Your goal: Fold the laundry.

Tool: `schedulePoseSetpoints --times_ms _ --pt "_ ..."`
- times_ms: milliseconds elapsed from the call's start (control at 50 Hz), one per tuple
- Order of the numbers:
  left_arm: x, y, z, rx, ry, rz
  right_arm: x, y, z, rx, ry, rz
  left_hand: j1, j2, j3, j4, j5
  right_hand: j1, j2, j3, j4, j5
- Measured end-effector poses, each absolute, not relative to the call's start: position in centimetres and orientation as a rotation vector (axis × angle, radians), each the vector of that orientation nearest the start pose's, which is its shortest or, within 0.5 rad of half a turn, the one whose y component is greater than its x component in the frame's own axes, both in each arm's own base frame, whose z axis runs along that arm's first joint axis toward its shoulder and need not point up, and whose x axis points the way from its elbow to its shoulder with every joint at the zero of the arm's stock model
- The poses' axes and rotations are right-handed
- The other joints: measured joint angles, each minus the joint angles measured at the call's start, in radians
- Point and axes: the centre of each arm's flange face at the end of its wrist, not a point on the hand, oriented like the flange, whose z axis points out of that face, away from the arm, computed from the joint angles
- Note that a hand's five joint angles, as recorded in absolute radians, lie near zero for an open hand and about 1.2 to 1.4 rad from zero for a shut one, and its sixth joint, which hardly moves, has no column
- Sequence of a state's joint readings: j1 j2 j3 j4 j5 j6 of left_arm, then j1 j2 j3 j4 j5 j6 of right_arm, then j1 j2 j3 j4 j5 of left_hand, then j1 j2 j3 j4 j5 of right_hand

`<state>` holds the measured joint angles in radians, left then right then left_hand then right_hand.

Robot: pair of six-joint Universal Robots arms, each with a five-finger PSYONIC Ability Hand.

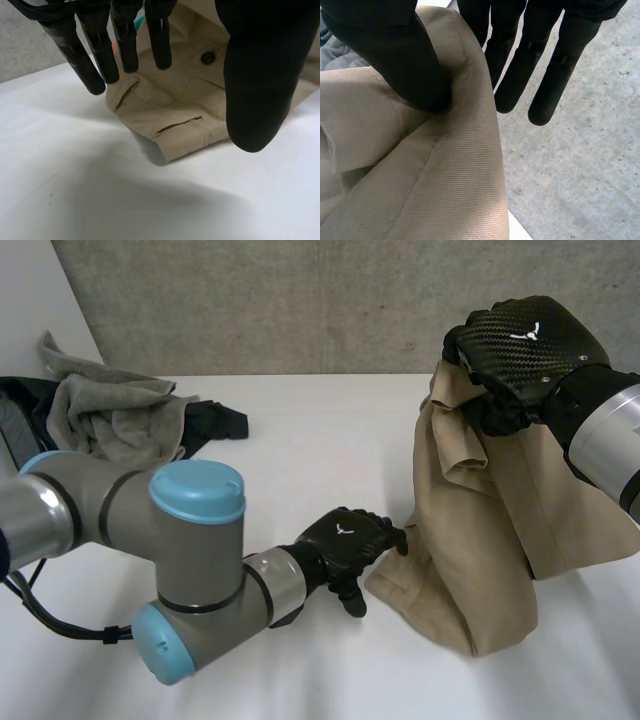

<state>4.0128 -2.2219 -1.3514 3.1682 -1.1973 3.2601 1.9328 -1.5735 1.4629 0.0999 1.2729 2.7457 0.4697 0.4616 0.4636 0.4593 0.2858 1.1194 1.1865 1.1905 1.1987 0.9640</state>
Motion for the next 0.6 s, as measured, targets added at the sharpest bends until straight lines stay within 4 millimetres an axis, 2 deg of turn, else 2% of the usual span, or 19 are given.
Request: schedulePoseSetpoints --times_ms 80,300,440,600 --pt "-38.2 -18.5 14.0 -1.153 -1.894 1.279 25.5 -22.3 33.4 -1.056 1.802 -2.089 0.13 0.121 0.118 0.127 0.122 0.0 0.0 0.0 0.0 0.0" --pt "-40.2 -17.5 12.9 -1.261 -1.846 1.315 25.8 -22.0 33.4 -1.065 1.792 -2.082 0.13 0.133 0.126 0.141 0.135 0.0 0.0 0.0 0.0 0.0" --pt "-40.8 -17.5 12.3 -1.315 -1.829 1.345 25.8 -21.9 33.4 -1.07 1.789 -2.083 0.135 0.141 0.136 0.149 0.143 0.0 0.0 0.0 0.0 0.0" --pt "-41.2 -17.9 11.3 -1.353 -1.831 1.379 25.9 -21.6 33.5 -1.075 1.781 -2.083 0.311 0.313 0.306 0.31 0.305 0.0 0.0 0.0 0.0 0.0"
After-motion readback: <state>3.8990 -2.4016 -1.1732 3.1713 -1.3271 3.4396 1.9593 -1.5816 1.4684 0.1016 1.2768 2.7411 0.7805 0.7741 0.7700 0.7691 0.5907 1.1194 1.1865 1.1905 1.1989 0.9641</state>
